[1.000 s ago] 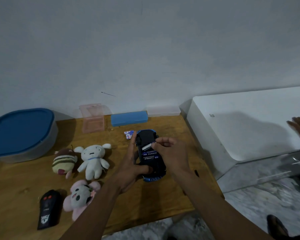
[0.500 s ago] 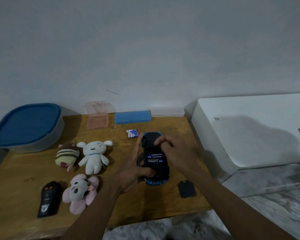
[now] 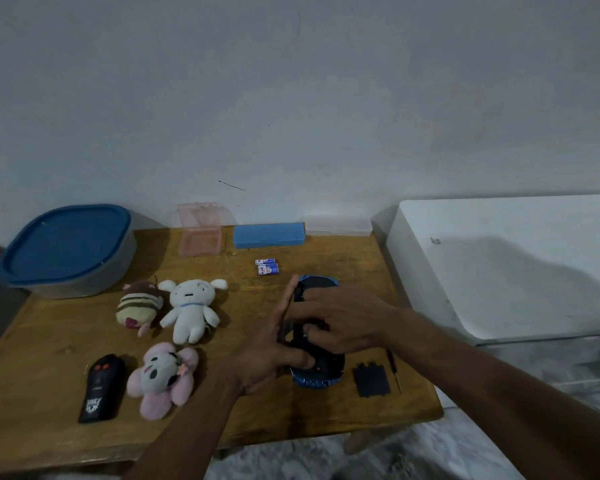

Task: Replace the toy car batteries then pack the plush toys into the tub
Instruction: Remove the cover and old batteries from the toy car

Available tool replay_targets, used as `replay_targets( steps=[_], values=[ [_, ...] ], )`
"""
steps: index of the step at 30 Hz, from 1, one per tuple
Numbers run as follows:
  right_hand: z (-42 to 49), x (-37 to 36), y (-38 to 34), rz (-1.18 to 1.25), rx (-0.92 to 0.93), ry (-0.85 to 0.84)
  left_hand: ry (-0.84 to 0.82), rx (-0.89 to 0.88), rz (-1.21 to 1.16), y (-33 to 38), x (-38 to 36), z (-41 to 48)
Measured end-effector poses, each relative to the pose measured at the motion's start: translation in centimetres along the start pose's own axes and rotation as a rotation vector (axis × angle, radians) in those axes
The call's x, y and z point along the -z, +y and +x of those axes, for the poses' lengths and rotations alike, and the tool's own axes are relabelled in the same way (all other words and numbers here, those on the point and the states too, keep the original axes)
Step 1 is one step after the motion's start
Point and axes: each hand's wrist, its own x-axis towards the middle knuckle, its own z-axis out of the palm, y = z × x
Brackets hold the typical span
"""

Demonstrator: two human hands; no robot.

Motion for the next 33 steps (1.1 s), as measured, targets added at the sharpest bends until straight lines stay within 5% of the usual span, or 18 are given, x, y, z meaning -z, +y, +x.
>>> replay_targets(
  steps=[4, 11, 13, 15, 18, 20, 22, 26, 33],
  values=[
    [-0.7, -0.6, -0.2, 0.262, -0.096, 0.165, 0.006, 0.008, -0.018, -0.1, 0.4, -0.5],
    [-1.1, -1.2, -1.1, 1.523, -0.693, 0.755, 0.05, 0.011, -0.081, 0.3, 1.4, -0.7],
    [-0.9, -1.0, -1.5, 1.839, -0.766, 0.813, 0.046, 0.015, -0.085, 0.2, 1.4, -0.6],
    [-0.8, -1.0, -1.9, 1.903, -0.785, 0.801, 0.044, 0.017, -0.08, 0.1, 1.4, -0.5],
    [-1.0, -0.6, -2.0, 1.717, -0.766, 0.687, 0.041, 0.036, -0.055, 0.2, 1.4, -0.4],
    [-1.3, -0.2, -1.7, 1.327, -0.733, 0.539, 0.035, 0.053, -0.051, 0.4, 1.5, -0.5],
    [-1.4, 0.2, -1.2, 0.858, -0.598, 0.374, 0.008, 0.063, -0.051, 0.6, 1.6, -0.4],
    [-0.8, 0.6, -1.4, 0.333, -0.258, -0.024, -0.085, 0.085, -0.01, 1.1, 1.7, -0.5],
    [-0.1, 1.0, -1.8, 0.112, -0.077, -0.1, -0.084, 0.11, 0.043, 1.4, 1.7, -1.3]
  ],
)
